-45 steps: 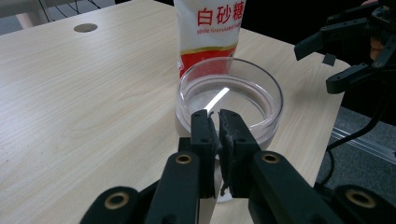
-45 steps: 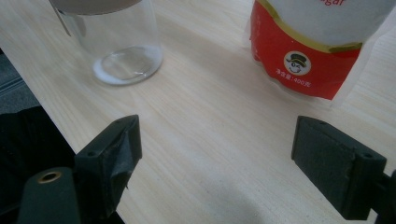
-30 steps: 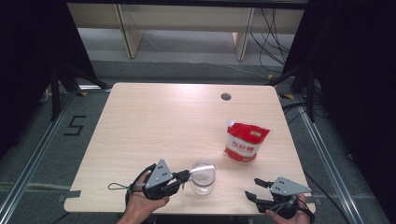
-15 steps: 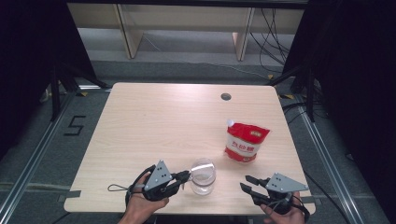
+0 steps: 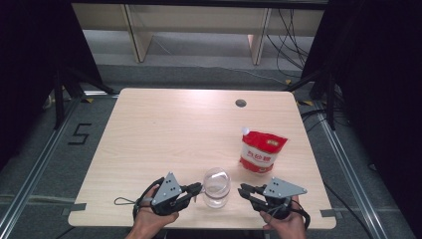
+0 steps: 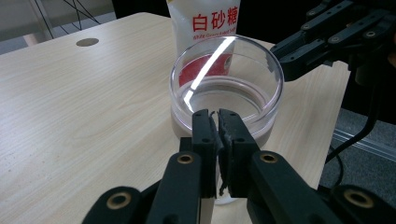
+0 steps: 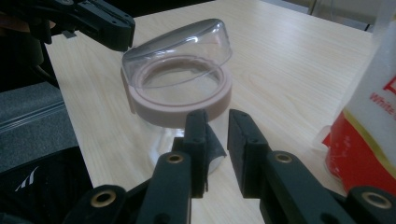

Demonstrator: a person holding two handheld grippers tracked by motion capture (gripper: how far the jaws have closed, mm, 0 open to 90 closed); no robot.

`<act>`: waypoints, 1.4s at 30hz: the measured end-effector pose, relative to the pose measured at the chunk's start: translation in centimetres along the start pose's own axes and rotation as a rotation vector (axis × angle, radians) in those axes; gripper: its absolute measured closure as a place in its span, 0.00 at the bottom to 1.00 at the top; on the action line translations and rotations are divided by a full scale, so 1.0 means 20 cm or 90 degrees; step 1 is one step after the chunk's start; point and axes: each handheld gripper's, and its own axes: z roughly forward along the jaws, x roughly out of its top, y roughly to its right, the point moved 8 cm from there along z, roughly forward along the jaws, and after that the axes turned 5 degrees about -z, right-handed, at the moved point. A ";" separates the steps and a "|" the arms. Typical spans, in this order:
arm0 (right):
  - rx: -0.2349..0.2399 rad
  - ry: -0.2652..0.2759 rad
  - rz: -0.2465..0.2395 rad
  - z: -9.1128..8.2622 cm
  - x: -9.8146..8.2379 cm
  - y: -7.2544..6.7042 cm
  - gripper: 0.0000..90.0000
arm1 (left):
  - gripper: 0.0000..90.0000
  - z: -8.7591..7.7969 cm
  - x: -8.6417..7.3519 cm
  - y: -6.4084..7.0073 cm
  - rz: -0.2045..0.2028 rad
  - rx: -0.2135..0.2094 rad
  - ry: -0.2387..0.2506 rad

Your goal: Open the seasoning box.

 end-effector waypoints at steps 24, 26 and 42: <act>0.029 0.022 -0.036 0.09 0.10 -0.04 0.99 | 0.86 -0.01 0.00 -0.01 -0.009 0.000 -0.003; 0.031 0.020 -0.034 0.09 0.10 -0.04 0.99 | 0.73 -0.02 -0.01 0.00 -0.001 0.005 -0.017; 0.037 0.034 -0.030 0.11 0.16 -0.08 0.99 | 0.29 -0.13 -0.13 -0.03 -0.046 0.025 -0.072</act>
